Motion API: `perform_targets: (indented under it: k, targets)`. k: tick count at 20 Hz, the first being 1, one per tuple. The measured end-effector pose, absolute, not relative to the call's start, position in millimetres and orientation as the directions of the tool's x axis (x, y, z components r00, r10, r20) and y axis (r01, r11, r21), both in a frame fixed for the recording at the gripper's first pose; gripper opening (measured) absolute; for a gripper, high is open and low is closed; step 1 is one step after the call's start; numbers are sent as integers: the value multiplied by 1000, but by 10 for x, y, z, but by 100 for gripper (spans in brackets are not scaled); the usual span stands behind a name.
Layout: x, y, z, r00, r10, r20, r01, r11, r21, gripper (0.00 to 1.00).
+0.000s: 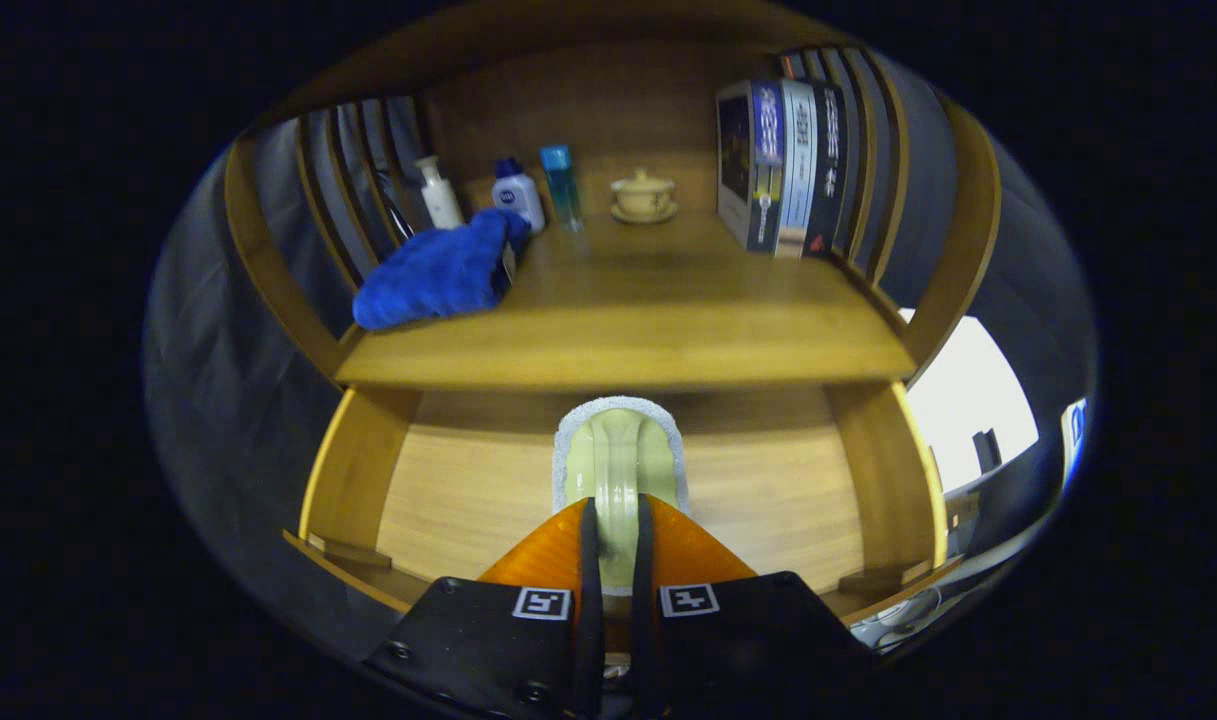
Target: Pull open the drawer, take out the items inside it, and place them on the countertop above the cabinet.
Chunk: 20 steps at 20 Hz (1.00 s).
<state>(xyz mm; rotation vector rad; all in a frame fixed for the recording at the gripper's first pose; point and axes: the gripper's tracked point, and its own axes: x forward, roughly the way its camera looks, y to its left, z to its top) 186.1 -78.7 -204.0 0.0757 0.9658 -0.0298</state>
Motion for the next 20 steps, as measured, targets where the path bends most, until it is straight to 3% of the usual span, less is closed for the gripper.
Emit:
perform_targets:
  k: [7,20]
  targets:
    - [2926,-714,-1541,614,-53,-788,84,996,-2,19]
    - [3729,-663,-2060,510,-121,-851,142,988,-56,19]
